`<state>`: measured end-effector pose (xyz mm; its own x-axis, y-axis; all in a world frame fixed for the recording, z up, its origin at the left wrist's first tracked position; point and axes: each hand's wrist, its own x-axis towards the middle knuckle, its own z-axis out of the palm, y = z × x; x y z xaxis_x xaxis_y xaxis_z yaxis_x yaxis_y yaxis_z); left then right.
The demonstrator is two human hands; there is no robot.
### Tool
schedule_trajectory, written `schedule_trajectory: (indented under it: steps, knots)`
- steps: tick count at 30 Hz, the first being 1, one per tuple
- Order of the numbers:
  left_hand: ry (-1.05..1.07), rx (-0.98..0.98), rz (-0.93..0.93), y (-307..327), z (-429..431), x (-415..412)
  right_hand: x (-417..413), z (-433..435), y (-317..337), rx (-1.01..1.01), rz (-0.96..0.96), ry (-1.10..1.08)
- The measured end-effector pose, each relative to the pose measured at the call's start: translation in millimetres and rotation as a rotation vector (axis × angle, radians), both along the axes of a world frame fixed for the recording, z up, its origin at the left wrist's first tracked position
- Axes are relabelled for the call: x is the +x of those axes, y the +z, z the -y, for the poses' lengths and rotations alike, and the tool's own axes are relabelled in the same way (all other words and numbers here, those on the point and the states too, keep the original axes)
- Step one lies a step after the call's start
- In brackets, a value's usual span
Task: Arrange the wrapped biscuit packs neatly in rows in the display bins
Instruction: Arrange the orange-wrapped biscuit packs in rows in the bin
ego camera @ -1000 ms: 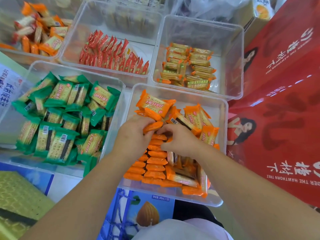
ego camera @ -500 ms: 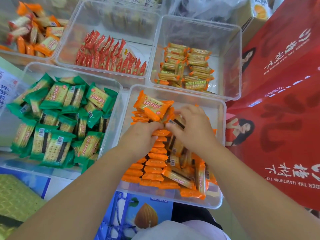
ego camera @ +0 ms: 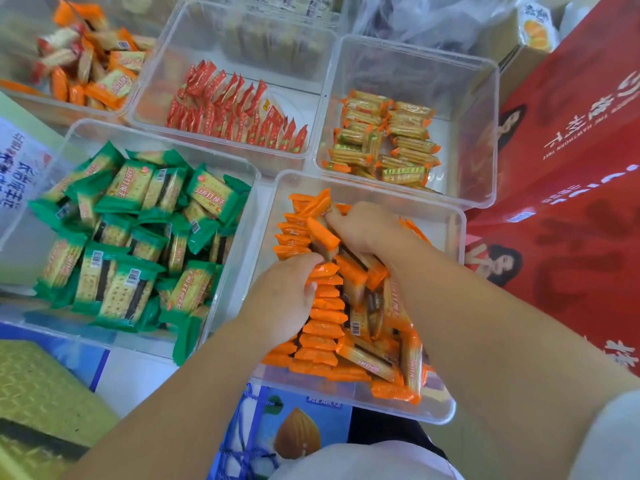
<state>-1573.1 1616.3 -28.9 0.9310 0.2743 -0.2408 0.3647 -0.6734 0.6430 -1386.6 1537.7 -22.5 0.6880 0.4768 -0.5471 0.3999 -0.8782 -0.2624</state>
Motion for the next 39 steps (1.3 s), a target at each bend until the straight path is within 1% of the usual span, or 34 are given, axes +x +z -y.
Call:
schedule_trajectory:
  steps: [3, 7, 9, 11, 14, 15, 18, 21, 23, 26, 32, 36, 39]
  knots:
    - [0.028, -0.049, 0.002, -2.5, 3.5, -7.4, -0.2, 2.3, 3.3, 0.081, -0.12, -0.15]
    - [0.132, -0.153, -0.025, -3.3, 7.3, -13.8, -5.2, 6.1, 4.1, 0.205, -0.227, -0.29]
    - [0.123, -0.131, -0.013, -4.4, 8.9, -14.5, -9.3, 7.3, 3.7, 0.291, -0.288, -0.385]
    - [0.131, -0.134, 0.004, -4.5, 9.8, -13.7, -10.5, 9.1, 2.3, 0.383, -0.309, -0.414]
    - [0.184, -0.168, 0.029, -3.2, 11.8, -10.4, -13.2, 9.9, -4.9, 0.449, -0.298, -0.399]
    - [0.187, -0.168, 0.039, -2.3, 12.2, -8.8, -14.4, 9.6, -7.9, 0.441, -0.306, -0.399]
    - [0.162, -0.151, 0.053, -3.6, 11.5, -2.1, -14.7, 11.2, -8.9, 0.337, -0.373, -0.418]
    - [0.151, -0.103, 0.048, -8.1, 10.7, 0.9, -7.8, 14.1, -6.7, 0.297, -0.447, -0.374]
    - [0.161, -0.093, 0.054, -10.4, 10.1, -1.1, -5.4, 14.0, -9.4, 0.262, -0.395, -0.319]
    - [0.172, -0.087, 0.049, -13.0, 8.7, -4.2, -5.4, 11.5, -15.4, 0.183, -0.234, -0.223]
    - [0.167, -0.056, 0.04, -15.6, 8.4, -5.3, 2.6, 2.3, -16.2, 0.017, -0.063, 0.012]
    - [0.16, -0.028, 0.042, -15.9, 8.8, -7.0, 3.4, 0.8, -17.5, 0.007, -0.101, 0.061]
    - [0.151, -0.027, 0.054, -16.1, 8.9, -7.0, 4.9, 4.9, -22.3, 0.023, -0.197, 0.011]
